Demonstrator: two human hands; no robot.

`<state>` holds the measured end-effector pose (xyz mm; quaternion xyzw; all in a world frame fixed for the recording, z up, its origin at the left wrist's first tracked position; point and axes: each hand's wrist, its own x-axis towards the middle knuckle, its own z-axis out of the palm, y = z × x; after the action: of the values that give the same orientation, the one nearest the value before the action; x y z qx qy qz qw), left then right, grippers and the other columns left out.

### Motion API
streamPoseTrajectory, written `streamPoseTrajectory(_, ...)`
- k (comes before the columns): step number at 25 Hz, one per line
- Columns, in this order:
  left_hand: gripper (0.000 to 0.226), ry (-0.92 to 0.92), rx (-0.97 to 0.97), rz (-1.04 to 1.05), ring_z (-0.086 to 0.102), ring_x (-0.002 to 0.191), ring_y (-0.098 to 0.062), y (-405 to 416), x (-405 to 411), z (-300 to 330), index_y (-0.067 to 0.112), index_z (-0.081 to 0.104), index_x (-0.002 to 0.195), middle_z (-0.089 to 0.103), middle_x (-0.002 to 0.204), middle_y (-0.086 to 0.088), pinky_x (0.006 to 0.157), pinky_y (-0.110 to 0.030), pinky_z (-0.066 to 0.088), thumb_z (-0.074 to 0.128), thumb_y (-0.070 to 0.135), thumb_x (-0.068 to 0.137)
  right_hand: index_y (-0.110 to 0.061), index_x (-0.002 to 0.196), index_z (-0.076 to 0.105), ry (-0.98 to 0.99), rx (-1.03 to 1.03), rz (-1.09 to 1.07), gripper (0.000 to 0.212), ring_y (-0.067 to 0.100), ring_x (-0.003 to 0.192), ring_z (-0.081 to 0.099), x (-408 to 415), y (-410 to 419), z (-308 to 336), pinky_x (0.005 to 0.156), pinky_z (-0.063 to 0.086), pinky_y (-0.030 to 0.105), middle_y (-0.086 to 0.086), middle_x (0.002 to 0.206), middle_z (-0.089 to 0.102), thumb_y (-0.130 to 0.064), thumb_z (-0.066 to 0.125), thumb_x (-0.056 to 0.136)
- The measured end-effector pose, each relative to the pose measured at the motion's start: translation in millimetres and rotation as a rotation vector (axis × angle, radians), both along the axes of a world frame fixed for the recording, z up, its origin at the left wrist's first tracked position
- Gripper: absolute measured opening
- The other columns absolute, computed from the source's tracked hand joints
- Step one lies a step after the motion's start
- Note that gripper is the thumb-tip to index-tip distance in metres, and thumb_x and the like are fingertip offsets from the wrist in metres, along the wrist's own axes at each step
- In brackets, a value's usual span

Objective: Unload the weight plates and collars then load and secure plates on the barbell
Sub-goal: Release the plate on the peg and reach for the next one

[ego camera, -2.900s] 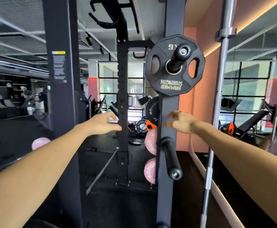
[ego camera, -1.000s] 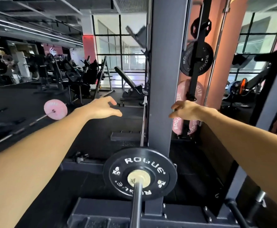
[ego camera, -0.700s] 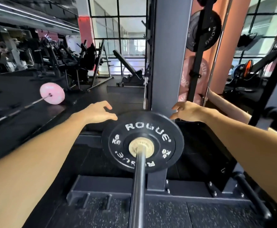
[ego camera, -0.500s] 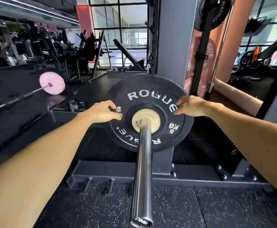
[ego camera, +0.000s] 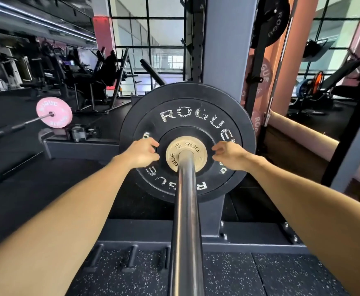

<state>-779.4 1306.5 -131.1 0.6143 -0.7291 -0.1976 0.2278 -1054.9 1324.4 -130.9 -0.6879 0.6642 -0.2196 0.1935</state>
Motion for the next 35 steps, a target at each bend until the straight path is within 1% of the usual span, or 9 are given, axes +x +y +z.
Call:
streamPoseTrajectory(7, 0.02, 0.133, -0.073, -0.017, 0.065, 0.097, -0.017, -38, -18, -26, 0.014, 0.064, 0.108, 0.072, 0.095, 0.0, 0.082, -0.026, 0.047, 0.07, 0.014, 0.089, 0.001, 0.109, 0.062, 0.04, -0.152, -0.082, 0.022, 0.031, 0.1, 0.061, 23, -37, -11, 0.087, 0.051, 0.039, 0.016, 0.106, 0.066, -0.012, 0.057, 0.091)
streamPoseTrajectory(11, 0.02, 0.221, -0.028, -0.018, 0.068, 0.089, -0.022, -33, -25, -28, 0.013, 0.057, 0.102, 0.068, 0.094, -0.006, 0.074, -0.032, 0.059, 0.071, 0.012, 0.089, -0.009, 0.099, 0.054, 0.012, -0.088, -0.068, 0.016, 0.024, 0.083, 0.055, 24, -32, -11, 0.069, 0.045, 0.032, 0.007, 0.094, 0.061, -0.019, 0.063, 0.09)
streamPoseTrajectory(13, 0.022, 0.168, -0.051, -0.067, 0.069, 0.089, -0.024, -24, -29, -27, 0.016, 0.056, 0.105, 0.069, 0.093, -0.008, 0.075, -0.036, 0.06, 0.071, 0.011, 0.089, -0.012, 0.093, 0.051, -0.016, -0.047, -0.064, 0.017, 0.024, 0.078, 0.058, 24, -23, -16, 0.065, 0.049, 0.032, 0.007, 0.088, 0.061, -0.02, 0.065, 0.089)
streamPoseTrajectory(17, 0.017, -0.042, -0.097, -0.121, 0.067, 0.088, -0.03, 5, -28, -19, 0.013, 0.064, 0.099, 0.066, 0.083, -0.003, 0.082, -0.046, 0.057, 0.074, 0.012, 0.086, -0.005, 0.102, 0.06, 0.076, -0.051, 0.046, 0.016, 0.026, 0.082, 0.063, 23, 9, -15, 0.079, 0.055, 0.037, 0.01, 0.09, 0.066, -0.018, 0.062, 0.093)
streamPoseTrajectory(20, 0.017, -0.034, -0.084, -0.114, 0.067, 0.091, -0.029, 37, -26, -20, 0.011, 0.065, 0.099, 0.067, 0.088, -0.007, 0.085, -0.047, 0.057, 0.075, 0.01, 0.086, -0.008, 0.093, 0.061, 0.003, -0.005, 0.083, 0.019, 0.019, 0.068, 0.064, 27, 42, -11, 0.062, 0.056, 0.024, 0.009, 0.086, 0.066, -0.027, 0.06, 0.095)
streamPoseTrajectory(21, 0.017, -0.03, -0.092, -0.113, 0.066, 0.093, -0.029, 48, -25, -22, 0.01, 0.065, 0.1, 0.067, 0.091, -0.008, 0.086, -0.047, 0.056, 0.074, 0.01, 0.086, -0.012, 0.087, 0.06, -0.024, -0.003, 0.084, 0.019, 0.019, 0.067, 0.066, 29, 53, -12, 0.063, 0.057, 0.025, 0.007, 0.085, 0.065, -0.029, 0.06, 0.095)
streamPoseTrajectory(24, 0.015, -0.012, -0.126, -0.108, 0.067, 0.093, -0.03, 78, -21, -27, 0.012, 0.064, 0.096, 0.067, 0.095, -0.008, 0.084, -0.048, 0.057, 0.074, 0.01, 0.086, -0.018, 0.076, 0.056, -0.069, -0.007, 0.071, 0.021, 0.027, 0.075, 0.071, 33, 82, -17, 0.079, 0.06, 0.04, 0.003, 0.084, 0.061, -0.028, 0.061, 0.094)
streamPoseTrajectory(30, 0.017, 0.001, -0.12, -0.116, 0.067, 0.094, -0.03, 129, -15, -30, 0.012, 0.064, 0.098, 0.069, 0.1, -0.01, 0.083, -0.049, 0.058, 0.075, 0.009, 0.085, -0.006, 0.096, 0.062, -0.113, 0.001, 0.072, 0.021, 0.031, 0.083, 0.072, 38, 135, -19, 0.079, 0.06, 0.045, 0.016, 0.097, 0.068, -0.027, 0.063, 0.093)
streamPoseTrajectory(35, 0.021, 0.001, -0.139, -0.13, 0.068, 0.095, -0.029, 171, -10, -29, 0.01, 0.066, 0.104, 0.069, 0.103, -0.011, 0.081, -0.047, 0.059, 0.075, 0.007, 0.085, -0.007, 0.1, 0.062, -0.141, -0.013, 0.082, 0.018, 0.028, 0.081, 0.07, 42, 175, -22, 0.074, 0.061, 0.037, 0.009, 0.092, 0.065, -0.024, 0.062, 0.094)
